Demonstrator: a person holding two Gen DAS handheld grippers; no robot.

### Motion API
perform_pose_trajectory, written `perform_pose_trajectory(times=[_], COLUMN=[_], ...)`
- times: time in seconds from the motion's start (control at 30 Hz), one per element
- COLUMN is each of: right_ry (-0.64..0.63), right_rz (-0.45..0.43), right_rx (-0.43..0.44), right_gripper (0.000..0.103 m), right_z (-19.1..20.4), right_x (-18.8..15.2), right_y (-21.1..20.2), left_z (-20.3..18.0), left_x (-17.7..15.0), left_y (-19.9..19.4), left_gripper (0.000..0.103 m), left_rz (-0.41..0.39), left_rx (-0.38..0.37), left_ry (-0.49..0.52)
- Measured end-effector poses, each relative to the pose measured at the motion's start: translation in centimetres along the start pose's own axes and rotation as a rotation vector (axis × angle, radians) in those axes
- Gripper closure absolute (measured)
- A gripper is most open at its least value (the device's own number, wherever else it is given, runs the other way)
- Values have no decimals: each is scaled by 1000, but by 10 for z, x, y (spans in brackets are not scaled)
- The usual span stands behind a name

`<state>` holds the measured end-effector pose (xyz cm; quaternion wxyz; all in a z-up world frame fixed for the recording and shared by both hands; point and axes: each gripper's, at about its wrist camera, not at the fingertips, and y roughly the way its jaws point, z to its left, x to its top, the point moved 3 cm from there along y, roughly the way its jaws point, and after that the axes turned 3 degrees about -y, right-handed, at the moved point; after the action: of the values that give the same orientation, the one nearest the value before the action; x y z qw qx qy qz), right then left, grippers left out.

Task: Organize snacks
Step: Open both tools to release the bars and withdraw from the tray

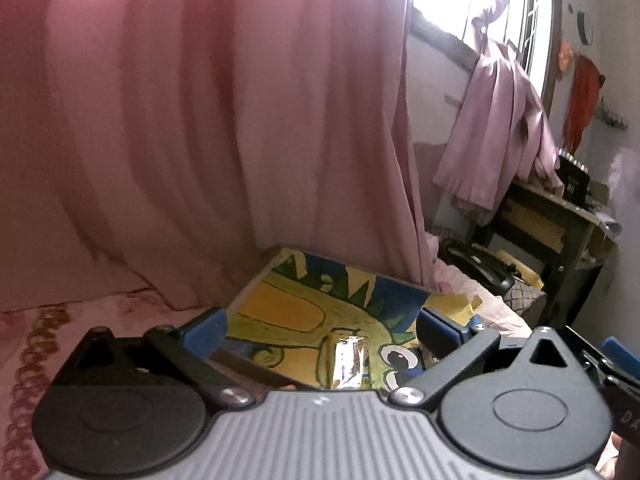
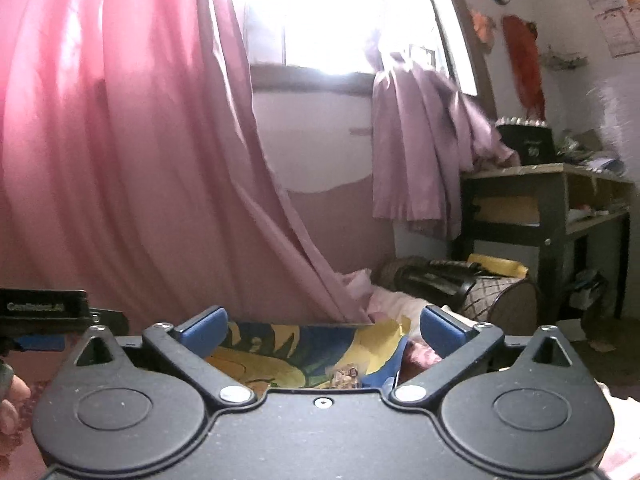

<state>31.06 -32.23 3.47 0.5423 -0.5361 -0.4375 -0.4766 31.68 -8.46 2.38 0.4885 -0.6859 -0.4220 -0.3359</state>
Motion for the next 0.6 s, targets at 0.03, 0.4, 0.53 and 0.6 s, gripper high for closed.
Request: perform_pose_trajectory(times=[0.03,0.4,0.53,0.6], right_ry=[0,20,51,65], right_rz=[-8,3,59,80], right_rx=[-5,-35,-34,-34], right_gripper=[1,1,1,1], right_z=[1,17,22,25], right_x=[0,-18,-29,-35], right_y=[-9,-103,-125,-133], left_z=[2,19,23,25], left_x=[-1,-32,-48,-56], left_y=[-9,-85,-106,-115], left_gripper=[0,0,0,0], left_rz=[-7,-31,-28,-26], left_rx=[2,-13,-28,-32], left_ry=[-2,34,66,73])
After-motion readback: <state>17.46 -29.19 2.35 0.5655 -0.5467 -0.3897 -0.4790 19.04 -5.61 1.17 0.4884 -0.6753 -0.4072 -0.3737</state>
